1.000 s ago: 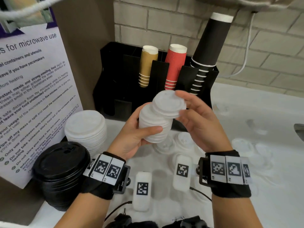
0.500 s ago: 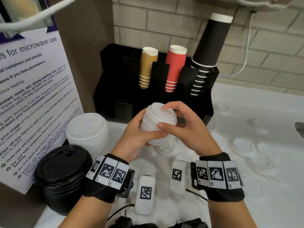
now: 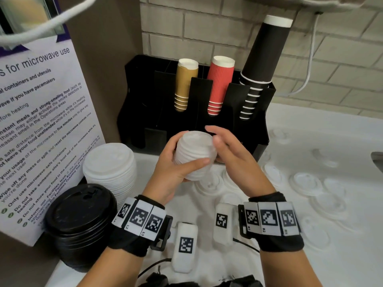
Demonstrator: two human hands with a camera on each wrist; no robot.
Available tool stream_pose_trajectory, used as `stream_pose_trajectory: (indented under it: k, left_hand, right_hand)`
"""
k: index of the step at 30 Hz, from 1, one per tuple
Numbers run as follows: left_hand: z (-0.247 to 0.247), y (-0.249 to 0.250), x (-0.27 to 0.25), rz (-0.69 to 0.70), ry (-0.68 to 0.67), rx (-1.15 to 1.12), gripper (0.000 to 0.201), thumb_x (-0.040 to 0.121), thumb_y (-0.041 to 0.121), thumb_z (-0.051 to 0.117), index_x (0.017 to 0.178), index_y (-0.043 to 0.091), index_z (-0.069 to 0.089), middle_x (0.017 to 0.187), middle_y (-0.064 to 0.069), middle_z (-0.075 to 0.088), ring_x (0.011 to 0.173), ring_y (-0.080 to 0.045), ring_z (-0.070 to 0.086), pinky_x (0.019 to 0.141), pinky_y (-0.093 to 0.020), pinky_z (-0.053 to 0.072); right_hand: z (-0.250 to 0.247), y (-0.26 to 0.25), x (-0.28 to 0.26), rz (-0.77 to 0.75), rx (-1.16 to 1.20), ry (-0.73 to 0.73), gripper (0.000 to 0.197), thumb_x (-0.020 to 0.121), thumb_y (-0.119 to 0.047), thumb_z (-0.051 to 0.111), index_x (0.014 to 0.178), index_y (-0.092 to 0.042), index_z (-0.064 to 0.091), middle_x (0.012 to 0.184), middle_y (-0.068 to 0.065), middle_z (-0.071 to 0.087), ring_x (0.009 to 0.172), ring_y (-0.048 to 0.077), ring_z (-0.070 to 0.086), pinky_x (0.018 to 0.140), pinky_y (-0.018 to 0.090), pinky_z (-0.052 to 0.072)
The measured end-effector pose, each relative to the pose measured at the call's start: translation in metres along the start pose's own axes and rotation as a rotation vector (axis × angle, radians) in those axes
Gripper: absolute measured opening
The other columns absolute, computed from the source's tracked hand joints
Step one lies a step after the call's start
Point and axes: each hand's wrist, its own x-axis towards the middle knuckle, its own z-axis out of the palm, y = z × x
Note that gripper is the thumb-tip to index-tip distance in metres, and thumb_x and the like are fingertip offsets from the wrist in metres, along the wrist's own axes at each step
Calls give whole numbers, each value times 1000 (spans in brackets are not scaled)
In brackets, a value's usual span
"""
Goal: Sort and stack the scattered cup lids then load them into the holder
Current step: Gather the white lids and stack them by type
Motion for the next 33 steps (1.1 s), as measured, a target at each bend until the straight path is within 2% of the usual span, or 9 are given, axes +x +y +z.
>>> stream_pose_trajectory:
  k: [3,6,9,15,19,23,26,29,33]
  left_hand:
    - [-2,1,3,53,118,-40,78,55,27,87,127,34,55,122,8,64,112,-11,63,80,-34,58]
    - [-4,3,4,67,149,-85,85,51,29,87,130,32,53,124,8,63,112,-11,63,80,-35,59]
    - [-4,3,2,53,147,-103,88,50,34,86,130,34,51,129,7,60,116,-13,61,80,-38,59]
    - [-8,5,2,39,134,-147,77,61,33,84,130,37,51,130,9,59,116,-14,61,75,-36,58]
    - [-8,5,4,46,123,-150,72,61,32,88,124,42,55,125,13,62,112,-11,63,74,-34,58]
    - [-8,6,5,56,113,-142,75,58,30,86,125,41,54,124,13,62,112,-10,62,73,-33,58]
    - [-6,6,6,57,110,-150,80,55,26,88,127,37,54,124,10,63,112,-11,63,77,-34,58]
    - [-5,5,6,32,73,-122,78,56,24,89,125,37,55,124,9,63,112,-12,63,76,-32,57]
    - [-3,3,4,-60,-59,-28,76,57,22,92,120,43,57,124,6,63,113,-17,62,71,-31,57]
  right_hand:
    - [5,16,8,176,-103,166,21,101,-32,42,111,-28,60,106,-11,61,105,11,57,86,22,44]
    - [11,32,12,319,-545,-88,33,96,-26,53,127,-15,57,128,4,56,122,21,50,95,25,38]
    - [21,37,11,464,-785,-344,56,86,-32,66,138,-25,46,137,8,42,130,28,38,106,37,36]
    - [32,39,19,466,-939,-416,54,87,-17,60,136,-32,43,135,10,38,126,33,34,104,43,39]
    - [30,41,19,459,-913,-427,51,89,-14,56,135,-33,43,124,9,38,126,35,35,103,41,40]
    - [18,44,22,468,-806,-407,49,87,-26,58,132,-37,41,130,13,39,126,34,38,102,42,40]
    - [-3,35,27,422,-590,-216,39,87,-36,57,124,-36,45,116,10,51,108,27,52,89,34,43]
    - [-24,13,30,320,-234,49,27,78,-47,53,104,-42,53,94,-6,60,89,15,58,79,33,50]
    - [-34,-18,25,88,-56,40,33,76,-43,53,107,-47,60,76,-15,62,70,-4,59,60,10,47]
